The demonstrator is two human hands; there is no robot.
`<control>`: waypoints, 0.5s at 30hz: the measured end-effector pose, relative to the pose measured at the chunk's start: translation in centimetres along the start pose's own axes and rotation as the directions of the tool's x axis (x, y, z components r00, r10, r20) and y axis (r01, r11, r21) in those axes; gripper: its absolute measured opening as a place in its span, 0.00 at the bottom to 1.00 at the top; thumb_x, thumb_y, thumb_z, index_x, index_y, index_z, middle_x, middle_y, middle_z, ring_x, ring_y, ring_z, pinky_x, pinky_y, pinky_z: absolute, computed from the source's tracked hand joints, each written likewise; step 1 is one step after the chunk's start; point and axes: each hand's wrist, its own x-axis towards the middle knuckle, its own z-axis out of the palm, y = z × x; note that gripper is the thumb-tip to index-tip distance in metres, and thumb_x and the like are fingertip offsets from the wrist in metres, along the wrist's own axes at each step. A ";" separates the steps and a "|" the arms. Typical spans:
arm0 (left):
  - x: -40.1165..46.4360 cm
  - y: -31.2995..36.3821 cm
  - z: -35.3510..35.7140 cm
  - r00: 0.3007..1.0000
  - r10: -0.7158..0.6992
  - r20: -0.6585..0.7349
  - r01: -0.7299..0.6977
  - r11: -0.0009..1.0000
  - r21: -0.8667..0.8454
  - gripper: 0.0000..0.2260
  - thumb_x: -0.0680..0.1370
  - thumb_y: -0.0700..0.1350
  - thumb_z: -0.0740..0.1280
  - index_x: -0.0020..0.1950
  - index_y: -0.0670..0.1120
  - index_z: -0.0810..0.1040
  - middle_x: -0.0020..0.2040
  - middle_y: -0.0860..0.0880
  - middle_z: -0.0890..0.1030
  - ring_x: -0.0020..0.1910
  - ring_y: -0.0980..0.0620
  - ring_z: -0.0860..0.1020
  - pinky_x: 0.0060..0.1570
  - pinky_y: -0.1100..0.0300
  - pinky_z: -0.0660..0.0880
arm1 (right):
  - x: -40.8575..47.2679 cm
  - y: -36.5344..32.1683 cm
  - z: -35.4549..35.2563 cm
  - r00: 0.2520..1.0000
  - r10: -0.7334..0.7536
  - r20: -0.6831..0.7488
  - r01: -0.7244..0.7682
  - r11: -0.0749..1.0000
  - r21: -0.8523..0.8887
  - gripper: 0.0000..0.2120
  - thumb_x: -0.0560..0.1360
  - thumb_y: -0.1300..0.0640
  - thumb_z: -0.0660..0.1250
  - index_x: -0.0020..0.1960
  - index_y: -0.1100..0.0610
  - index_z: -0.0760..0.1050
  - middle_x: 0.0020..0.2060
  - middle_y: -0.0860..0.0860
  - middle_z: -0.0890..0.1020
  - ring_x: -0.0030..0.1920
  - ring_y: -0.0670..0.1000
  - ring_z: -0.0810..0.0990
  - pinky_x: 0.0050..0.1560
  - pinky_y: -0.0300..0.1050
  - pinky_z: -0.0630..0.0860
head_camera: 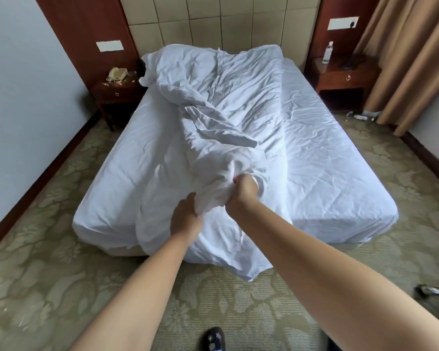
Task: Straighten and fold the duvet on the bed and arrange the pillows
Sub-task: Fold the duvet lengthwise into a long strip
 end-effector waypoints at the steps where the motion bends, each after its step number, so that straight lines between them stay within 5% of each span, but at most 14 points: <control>1: 0.2 -0.2 0.0 0.998 -0.057 -0.008 0.057 0.997 -0.048 0.15 0.77 0.43 0.59 0.64 0.46 0.71 0.55 0.43 0.79 0.54 0.41 0.77 0.50 0.53 0.74 | -0.6 0.1 -0.2 1.000 0.009 -0.019 -0.010 1.000 -0.013 0.08 0.76 0.58 0.61 0.39 0.57 0.73 0.38 0.52 0.75 0.48 0.56 0.78 0.52 0.46 0.74; 2: 0.3 -0.5 0.0 0.994 -0.109 -0.006 0.108 0.991 -0.078 0.14 0.78 0.41 0.57 0.63 0.45 0.73 0.57 0.43 0.79 0.56 0.40 0.77 0.51 0.54 0.73 | -0.8 0.4 -0.6 1.000 0.006 -0.025 -0.007 0.999 -0.050 0.09 0.75 0.53 0.64 0.45 0.59 0.75 0.43 0.53 0.77 0.51 0.56 0.78 0.57 0.47 0.74; 4: 0.5 -0.7 -0.2 0.991 -0.131 -0.006 0.130 0.986 -0.101 0.15 0.80 0.42 0.56 0.64 0.44 0.75 0.60 0.42 0.78 0.58 0.39 0.75 0.55 0.54 0.72 | -0.4 1.4 -1.6 0.998 0.023 0.053 -0.015 0.988 -0.157 0.30 0.70 0.42 0.71 0.65 0.59 0.71 0.59 0.52 0.77 0.59 0.53 0.76 0.64 0.51 0.71; 6: 0.5 0.4 -1.1 0.996 -0.087 -0.023 0.085 0.991 -0.102 0.13 0.80 0.43 0.58 0.62 0.44 0.76 0.58 0.40 0.79 0.56 0.39 0.76 0.53 0.54 0.73 | -0.2 2.7 -2.2 0.979 0.133 0.157 -0.101 0.975 -0.198 0.41 0.64 0.38 0.74 0.70 0.56 0.66 0.63 0.49 0.74 0.61 0.52 0.74 0.64 0.50 0.70; 10: 0.3 2.4 -5.0 0.986 0.152 0.061 -0.155 0.986 0.056 0.11 0.76 0.40 0.63 0.55 0.48 0.81 0.52 0.42 0.82 0.51 0.41 0.79 0.46 0.55 0.74 | -0.4 3.3 -2.6 0.943 0.264 0.201 -0.237 0.961 -0.145 0.10 0.76 0.57 0.66 0.56 0.56 0.72 0.56 0.55 0.77 0.42 0.51 0.77 0.52 0.47 0.76; 15: 0.7 1.3 -9.8 0.958 0.283 0.040 -0.286 0.944 0.165 0.09 0.71 0.40 0.71 0.50 0.44 0.79 0.49 0.44 0.79 0.50 0.42 0.78 0.44 0.55 0.73 | -2.9 -0.6 0.7 0.948 0.020 0.318 0.028 0.989 -0.148 0.14 0.78 0.66 0.56 0.62 0.56 0.64 0.41 0.52 0.72 0.35 0.48 0.72 0.43 0.47 0.76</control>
